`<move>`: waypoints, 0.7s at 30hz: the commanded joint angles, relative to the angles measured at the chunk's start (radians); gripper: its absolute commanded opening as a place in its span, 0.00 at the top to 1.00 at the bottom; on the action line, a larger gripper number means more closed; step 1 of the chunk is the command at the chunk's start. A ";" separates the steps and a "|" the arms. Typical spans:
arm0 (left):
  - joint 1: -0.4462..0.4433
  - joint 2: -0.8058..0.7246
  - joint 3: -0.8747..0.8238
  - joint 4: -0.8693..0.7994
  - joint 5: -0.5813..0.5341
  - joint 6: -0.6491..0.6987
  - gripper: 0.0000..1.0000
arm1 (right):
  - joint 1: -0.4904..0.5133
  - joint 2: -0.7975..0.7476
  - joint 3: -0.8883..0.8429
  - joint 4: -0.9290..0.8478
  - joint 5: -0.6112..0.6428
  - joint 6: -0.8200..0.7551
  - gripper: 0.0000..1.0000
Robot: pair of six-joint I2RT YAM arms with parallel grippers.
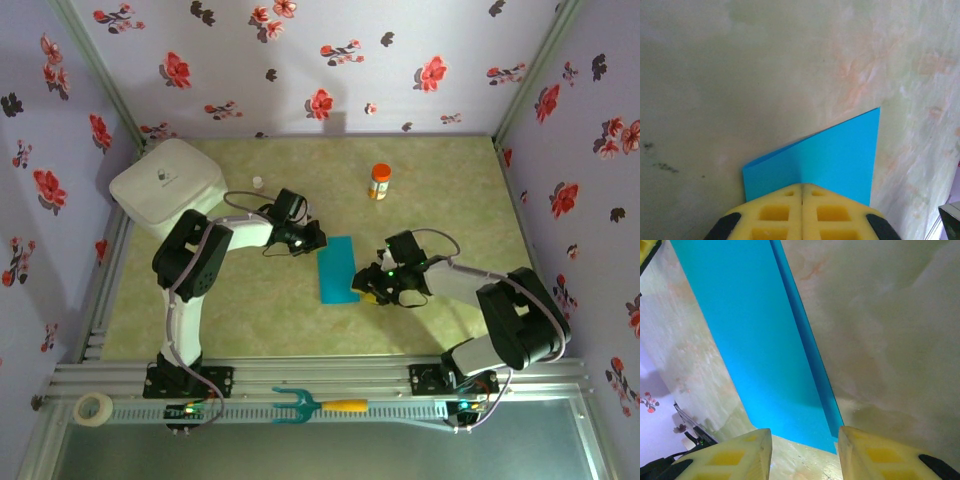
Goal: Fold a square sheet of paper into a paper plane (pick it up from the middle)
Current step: Fold the triangle a second time at the center of the table.
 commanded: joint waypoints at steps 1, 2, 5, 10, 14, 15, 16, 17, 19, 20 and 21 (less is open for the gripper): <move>0.004 0.039 -0.027 -0.051 -0.022 -0.007 0.93 | 0.010 0.014 -0.016 0.051 -0.034 0.037 0.60; 0.004 0.038 -0.027 -0.051 -0.022 -0.008 0.92 | 0.011 0.018 -0.015 0.050 -0.034 0.035 0.60; 0.004 0.036 -0.027 -0.050 -0.022 -0.008 0.93 | 0.012 0.030 -0.014 0.044 -0.038 0.026 0.60; 0.004 0.036 -0.025 -0.050 -0.021 -0.008 0.93 | 0.012 0.033 -0.015 0.062 -0.033 0.032 0.60; 0.004 0.040 -0.021 -0.050 -0.017 -0.008 0.92 | 0.012 0.016 -0.006 0.032 -0.001 0.022 0.60; 0.003 0.040 -0.021 -0.050 -0.018 -0.008 0.92 | 0.012 0.005 -0.005 0.004 0.021 0.014 0.59; 0.004 0.040 -0.021 -0.050 -0.017 -0.007 0.92 | 0.012 -0.007 -0.001 -0.024 0.036 0.002 0.59; 0.004 0.039 -0.021 -0.051 -0.018 -0.008 0.92 | 0.012 -0.017 0.001 -0.048 0.045 -0.010 0.59; 0.004 0.041 -0.021 -0.051 -0.018 -0.008 0.93 | 0.012 -0.029 0.002 -0.076 0.051 -0.025 0.59; 0.003 0.041 -0.021 -0.051 -0.017 -0.008 0.92 | 0.012 -0.027 0.003 -0.085 0.051 -0.030 0.59; 0.004 0.043 -0.020 -0.051 -0.018 -0.008 0.92 | 0.012 -0.025 0.001 -0.086 0.047 -0.032 0.59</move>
